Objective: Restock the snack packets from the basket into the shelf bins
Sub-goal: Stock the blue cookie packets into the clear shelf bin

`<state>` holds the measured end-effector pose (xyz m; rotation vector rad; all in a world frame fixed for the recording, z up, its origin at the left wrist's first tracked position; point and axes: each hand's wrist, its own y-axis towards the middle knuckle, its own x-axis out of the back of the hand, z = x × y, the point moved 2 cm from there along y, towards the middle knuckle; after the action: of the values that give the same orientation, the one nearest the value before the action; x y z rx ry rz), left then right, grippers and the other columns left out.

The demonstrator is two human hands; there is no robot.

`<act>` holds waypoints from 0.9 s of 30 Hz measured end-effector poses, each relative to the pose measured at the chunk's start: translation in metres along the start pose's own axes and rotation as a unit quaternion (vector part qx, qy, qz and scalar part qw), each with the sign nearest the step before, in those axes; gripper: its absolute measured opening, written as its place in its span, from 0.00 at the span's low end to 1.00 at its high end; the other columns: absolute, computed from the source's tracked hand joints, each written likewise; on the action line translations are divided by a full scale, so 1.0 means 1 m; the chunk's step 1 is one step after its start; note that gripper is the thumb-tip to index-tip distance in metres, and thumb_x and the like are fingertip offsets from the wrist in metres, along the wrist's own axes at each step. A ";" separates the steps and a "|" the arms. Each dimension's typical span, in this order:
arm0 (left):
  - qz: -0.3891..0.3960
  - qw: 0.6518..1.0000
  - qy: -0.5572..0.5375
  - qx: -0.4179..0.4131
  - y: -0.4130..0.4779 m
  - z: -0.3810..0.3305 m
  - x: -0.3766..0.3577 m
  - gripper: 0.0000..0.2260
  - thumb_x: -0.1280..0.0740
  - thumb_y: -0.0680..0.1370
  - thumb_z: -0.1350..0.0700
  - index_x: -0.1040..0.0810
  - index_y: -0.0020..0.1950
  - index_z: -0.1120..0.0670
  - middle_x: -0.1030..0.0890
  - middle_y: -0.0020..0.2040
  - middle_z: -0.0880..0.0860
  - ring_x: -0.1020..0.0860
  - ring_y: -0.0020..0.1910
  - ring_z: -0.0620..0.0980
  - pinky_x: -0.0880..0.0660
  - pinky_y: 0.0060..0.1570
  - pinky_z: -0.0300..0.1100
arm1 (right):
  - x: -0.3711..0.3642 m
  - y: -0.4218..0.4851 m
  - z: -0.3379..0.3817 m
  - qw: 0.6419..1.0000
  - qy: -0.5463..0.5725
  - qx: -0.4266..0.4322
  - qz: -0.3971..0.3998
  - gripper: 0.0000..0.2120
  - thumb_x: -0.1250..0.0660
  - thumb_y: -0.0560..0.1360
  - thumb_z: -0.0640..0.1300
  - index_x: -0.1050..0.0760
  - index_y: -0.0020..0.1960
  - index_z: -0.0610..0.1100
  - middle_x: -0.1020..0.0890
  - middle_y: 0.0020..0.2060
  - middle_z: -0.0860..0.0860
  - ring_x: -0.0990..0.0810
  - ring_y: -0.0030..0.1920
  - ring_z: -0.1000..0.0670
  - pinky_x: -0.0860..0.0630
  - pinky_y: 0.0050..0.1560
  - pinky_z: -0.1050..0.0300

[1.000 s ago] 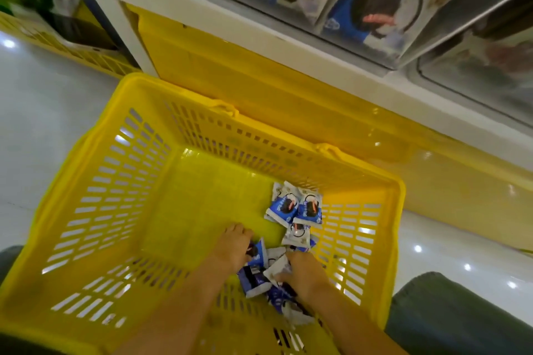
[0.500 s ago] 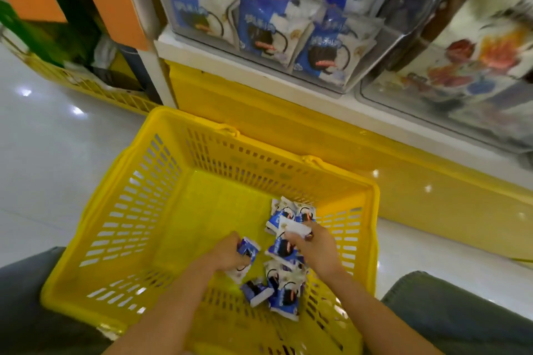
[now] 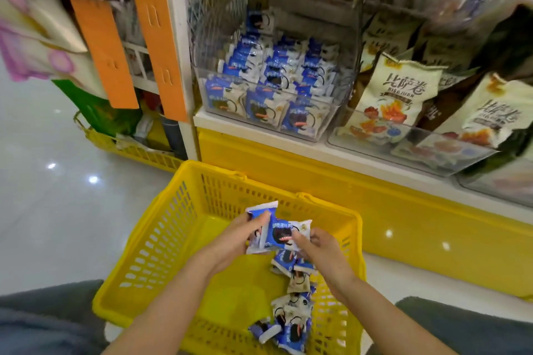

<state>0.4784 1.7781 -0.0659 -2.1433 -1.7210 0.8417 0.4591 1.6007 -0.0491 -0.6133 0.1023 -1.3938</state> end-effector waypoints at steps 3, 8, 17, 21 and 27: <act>-0.041 0.990 0.125 -0.056 -0.011 -0.031 0.002 0.16 0.34 0.76 0.52 0.28 0.62 0.55 0.20 0.58 0.53 0.21 0.56 0.50 0.26 0.58 0.50 | 0.004 -0.008 0.020 0.998 0.027 0.018 0.054 0.11 0.30 0.71 0.52 0.31 0.45 0.51 0.16 0.42 0.51 0.18 0.37 0.61 0.24 0.34 0.70; -0.023 0.965 0.217 -0.147 -0.037 -0.091 -0.001 0.10 0.34 0.77 0.54 0.28 0.57 0.51 0.20 0.50 0.47 0.22 0.48 0.39 0.25 0.42 0.31 | 0.012 -0.021 0.066 0.995 -0.015 0.082 0.064 0.24 0.32 0.70 0.56 0.24 0.52 0.35 0.17 0.46 0.39 0.19 0.43 0.48 0.23 0.47 0.51; -0.137 0.932 0.187 -0.279 -0.073 -0.151 0.011 0.07 0.33 0.76 0.55 0.27 0.53 0.52 0.21 0.44 0.44 0.22 0.39 0.32 0.28 0.34 0.24 | 0.015 -0.026 0.161 0.977 -0.104 0.174 0.059 0.09 0.32 0.73 0.49 0.21 0.43 0.43 0.17 0.34 0.49 0.22 0.32 0.58 0.27 0.35 0.65; -0.201 0.912 0.138 -0.330 -0.073 -0.174 0.028 0.10 0.33 0.76 0.56 0.30 0.55 0.51 0.24 0.43 0.40 0.25 0.35 0.26 0.32 0.32 0.20 | 0.030 -0.015 0.214 0.962 -0.137 0.236 -0.007 0.09 0.32 0.72 0.52 0.21 0.39 0.48 0.19 0.35 0.41 0.25 0.34 0.51 0.30 0.36 0.56; -0.205 0.911 0.065 -0.352 -0.063 -0.195 0.042 0.08 0.34 0.77 0.56 0.31 0.52 0.49 0.26 0.41 0.44 0.25 0.33 0.34 0.31 0.30 0.24 | 0.039 0.040 0.286 0.934 -0.147 0.294 -0.143 0.10 0.32 0.73 0.53 0.22 0.42 0.47 0.18 0.37 0.43 0.22 0.37 0.49 0.27 0.38 0.54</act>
<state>0.5481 1.8635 0.1123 -1.9913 -2.5330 -0.0635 0.6215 1.6639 0.1845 -0.3300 -0.6490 -1.4970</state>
